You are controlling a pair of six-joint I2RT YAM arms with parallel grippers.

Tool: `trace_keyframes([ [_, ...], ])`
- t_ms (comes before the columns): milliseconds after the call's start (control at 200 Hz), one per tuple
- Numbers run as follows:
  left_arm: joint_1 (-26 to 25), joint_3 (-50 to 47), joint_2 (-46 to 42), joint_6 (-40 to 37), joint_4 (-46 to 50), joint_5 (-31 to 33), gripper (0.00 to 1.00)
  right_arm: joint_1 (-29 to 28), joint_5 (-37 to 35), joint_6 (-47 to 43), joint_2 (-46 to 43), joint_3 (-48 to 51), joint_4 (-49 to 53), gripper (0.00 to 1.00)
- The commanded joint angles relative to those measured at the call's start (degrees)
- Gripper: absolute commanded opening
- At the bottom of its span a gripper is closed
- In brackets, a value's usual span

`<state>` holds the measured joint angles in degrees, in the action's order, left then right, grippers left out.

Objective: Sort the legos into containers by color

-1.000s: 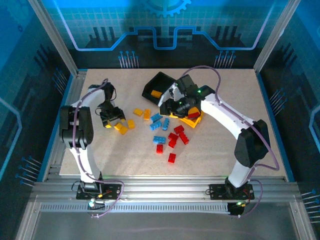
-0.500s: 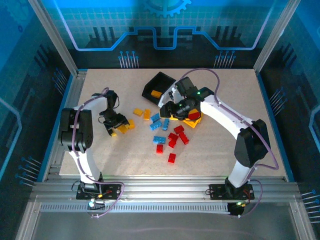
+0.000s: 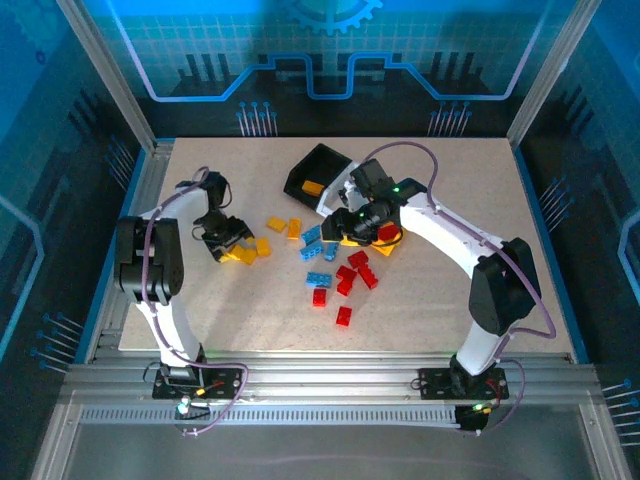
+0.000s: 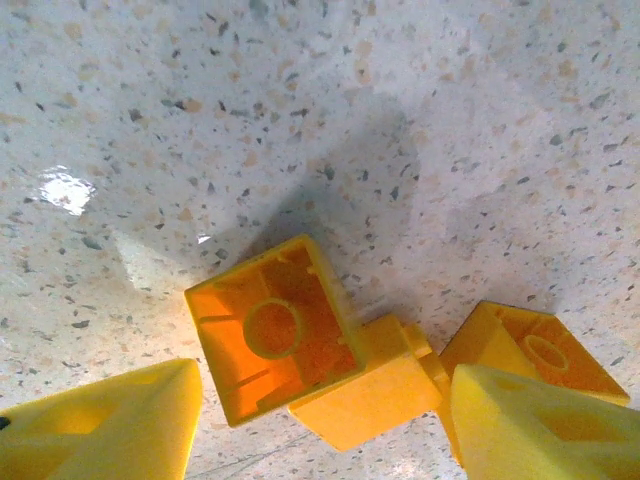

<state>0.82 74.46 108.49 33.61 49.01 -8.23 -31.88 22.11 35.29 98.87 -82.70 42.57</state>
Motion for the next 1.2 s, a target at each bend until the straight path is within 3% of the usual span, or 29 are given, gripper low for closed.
trace_keyframes([
  [0,0.7,1.3,1.0,0.5,0.0,1.1,0.68,-0.5,0.6,-0.3,-0.8,-0.4,0.3,0.57],
  [220,0.7,0.2,3.4,1.5,-2.9,0.4,0.66,-0.8,0.3,-0.5,0.3,-1.0,0.8,0.58],
  [360,0.8,0.1,4.3,1.6,-3.6,1.4,0.59,-0.8,0.1,-0.6,0.9,-1.3,1.1,0.58],
  [580,1.3,2.1,6.5,0.2,-2.5,2.1,0.39,-0.8,-0.5,-0.7,1.5,-1.5,1.4,0.58],
  [775,1.4,3.6,5.0,-1.2,-0.4,2.0,0.38,-0.6,-0.9,-0.6,1.2,-1.6,1.5,0.57],
  [1005,0.3,11.3,1.5,1.6,-2.3,-6.7,0.38,1.6,-1.7,0.0,-3.2,-0.8,1.7,0.58],
  [1196,-4.3,25.5,6.3,9.4,-8.6,-15.0,0.39,4.1,-1.0,2.4,-8.4,3.4,0.9,0.58],
])
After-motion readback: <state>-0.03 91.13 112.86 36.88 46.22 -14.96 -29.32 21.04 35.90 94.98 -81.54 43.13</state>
